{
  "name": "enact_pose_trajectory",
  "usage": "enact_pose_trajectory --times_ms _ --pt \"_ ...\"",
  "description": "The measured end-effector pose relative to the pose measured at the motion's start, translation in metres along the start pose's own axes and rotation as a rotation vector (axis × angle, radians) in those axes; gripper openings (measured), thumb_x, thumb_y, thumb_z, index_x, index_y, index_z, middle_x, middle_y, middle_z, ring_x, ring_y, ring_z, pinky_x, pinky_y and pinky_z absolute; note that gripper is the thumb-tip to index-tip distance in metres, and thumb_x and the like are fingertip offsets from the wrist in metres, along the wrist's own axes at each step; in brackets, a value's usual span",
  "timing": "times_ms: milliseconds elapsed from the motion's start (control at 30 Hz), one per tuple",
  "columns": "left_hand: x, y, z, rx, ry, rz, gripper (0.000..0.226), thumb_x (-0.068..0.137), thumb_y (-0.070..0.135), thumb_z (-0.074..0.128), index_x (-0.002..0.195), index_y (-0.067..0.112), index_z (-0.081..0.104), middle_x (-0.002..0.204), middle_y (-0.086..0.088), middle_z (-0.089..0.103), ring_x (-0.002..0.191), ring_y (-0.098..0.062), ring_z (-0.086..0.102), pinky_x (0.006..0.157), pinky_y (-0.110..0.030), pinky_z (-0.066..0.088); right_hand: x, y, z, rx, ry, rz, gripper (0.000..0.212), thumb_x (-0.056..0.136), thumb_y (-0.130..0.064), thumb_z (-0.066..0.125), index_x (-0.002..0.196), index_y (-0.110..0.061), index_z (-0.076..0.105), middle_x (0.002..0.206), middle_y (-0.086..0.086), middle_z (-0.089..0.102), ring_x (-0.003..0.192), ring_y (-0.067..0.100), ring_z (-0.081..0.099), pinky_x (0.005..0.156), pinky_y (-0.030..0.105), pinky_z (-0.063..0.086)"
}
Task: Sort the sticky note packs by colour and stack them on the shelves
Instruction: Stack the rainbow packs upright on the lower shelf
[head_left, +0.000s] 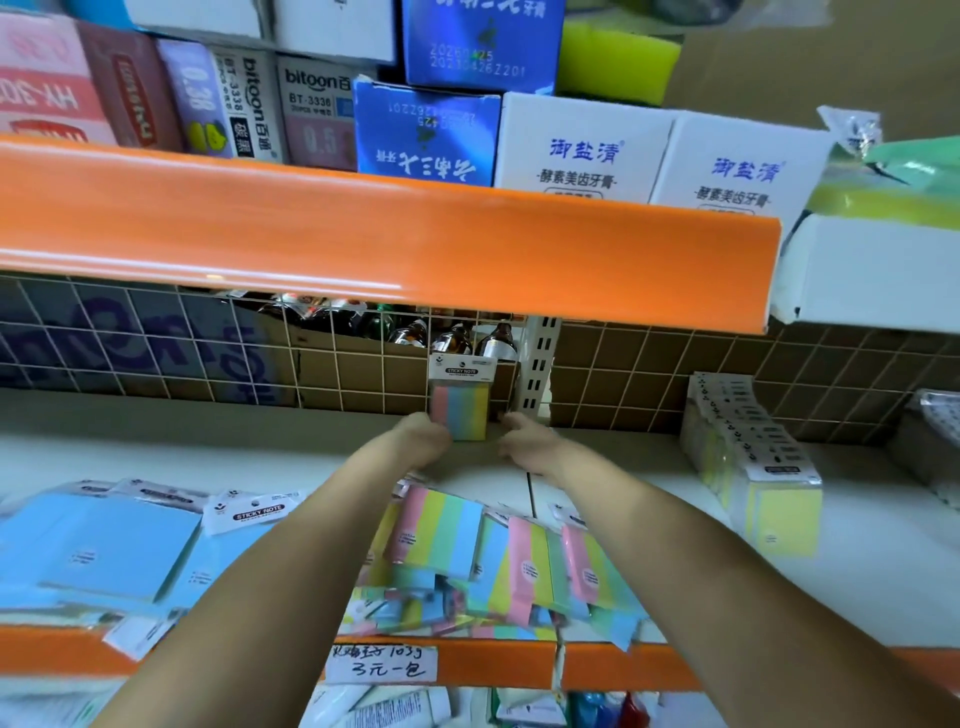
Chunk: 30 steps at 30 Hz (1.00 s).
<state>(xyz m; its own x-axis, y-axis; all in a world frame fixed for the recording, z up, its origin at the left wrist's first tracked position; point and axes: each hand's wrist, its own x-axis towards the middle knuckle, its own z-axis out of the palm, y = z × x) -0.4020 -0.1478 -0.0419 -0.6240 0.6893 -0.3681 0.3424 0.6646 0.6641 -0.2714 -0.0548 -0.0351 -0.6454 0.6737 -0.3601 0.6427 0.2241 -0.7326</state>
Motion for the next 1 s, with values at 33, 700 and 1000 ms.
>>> enact_pose_trajectory --times_ms 33,700,1000 --pt "-0.005 0.004 -0.001 -0.002 0.016 -0.001 0.039 0.094 0.032 0.05 0.122 0.006 0.056 0.111 -0.01 0.062 0.097 -0.024 0.058 0.081 -0.028 0.044 -0.004 0.0 -0.005 0.02 0.002 0.021 0.053 0.095 -0.009 0.041 0.146 -0.02 0.035 0.132 0.01 0.052 0.096 0.02 0.052 0.07 0.025 0.039" --pt "-0.103 0.028 -0.007 0.42 0.147 -0.064 0.056 0.07 0.043 0.064 0.118 0.014 0.056 0.117 -0.009 0.057 0.112 -0.028 0.053 0.092 -0.038 0.049 -0.078 0.005 -0.016 -0.084 -0.239 0.052 0.031 0.082 -0.04 0.07 0.086 -0.01 0.063 0.068 0.004 0.06 0.047 0.011 0.044 0.045 0.022 0.035" --pt "-0.135 0.023 -0.023 0.473 -0.113 -0.201 0.056 0.087 0.044 0.063 0.121 0.0 0.057 0.118 -0.017 0.065 0.09 -0.028 0.067 0.065 -0.028 0.05 -0.093 -0.011 0.014 -0.116 -0.318 0.055 0.047 0.074 -0.044 0.079 0.09 -0.005 0.058 0.063 0.008 0.059 0.042 0.014 0.044 0.037 0.019 0.027"
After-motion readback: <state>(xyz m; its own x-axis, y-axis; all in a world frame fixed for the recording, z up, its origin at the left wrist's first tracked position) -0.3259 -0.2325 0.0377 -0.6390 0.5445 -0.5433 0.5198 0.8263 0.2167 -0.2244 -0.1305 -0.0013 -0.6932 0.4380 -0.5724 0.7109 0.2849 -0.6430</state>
